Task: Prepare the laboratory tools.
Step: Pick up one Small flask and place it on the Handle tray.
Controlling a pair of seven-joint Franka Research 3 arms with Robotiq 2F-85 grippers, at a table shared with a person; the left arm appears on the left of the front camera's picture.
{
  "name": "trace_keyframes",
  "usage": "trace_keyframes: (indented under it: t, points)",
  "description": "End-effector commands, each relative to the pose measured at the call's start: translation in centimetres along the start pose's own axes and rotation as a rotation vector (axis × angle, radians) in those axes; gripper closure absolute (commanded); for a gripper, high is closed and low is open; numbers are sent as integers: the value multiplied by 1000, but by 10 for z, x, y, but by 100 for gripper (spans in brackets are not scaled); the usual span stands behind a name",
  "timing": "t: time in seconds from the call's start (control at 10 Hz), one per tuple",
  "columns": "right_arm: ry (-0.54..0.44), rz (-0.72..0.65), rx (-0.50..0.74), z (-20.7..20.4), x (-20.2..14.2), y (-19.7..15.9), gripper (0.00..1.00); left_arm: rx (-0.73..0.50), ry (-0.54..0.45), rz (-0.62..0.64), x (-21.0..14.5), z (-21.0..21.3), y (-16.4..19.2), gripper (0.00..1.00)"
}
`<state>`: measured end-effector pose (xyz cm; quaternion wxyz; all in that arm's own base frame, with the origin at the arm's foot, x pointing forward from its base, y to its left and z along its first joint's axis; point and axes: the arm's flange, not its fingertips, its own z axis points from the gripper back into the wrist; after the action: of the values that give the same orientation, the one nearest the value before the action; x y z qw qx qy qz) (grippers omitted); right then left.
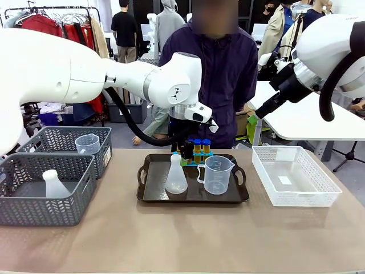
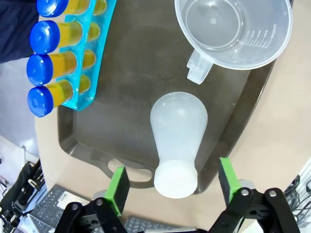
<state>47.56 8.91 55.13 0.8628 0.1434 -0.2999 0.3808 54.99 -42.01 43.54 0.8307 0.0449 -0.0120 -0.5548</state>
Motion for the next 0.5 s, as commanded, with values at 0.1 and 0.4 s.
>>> trace_keyframes:
  t: [0.1,0.4]
  points:
    - [-5,-4,6,1,-1,-1,0,3,-25,2,-11,9,2,0]
    - [-5,-4,6,1,-1,-1,0,-7,-35,-2,-13,14,-1,0]
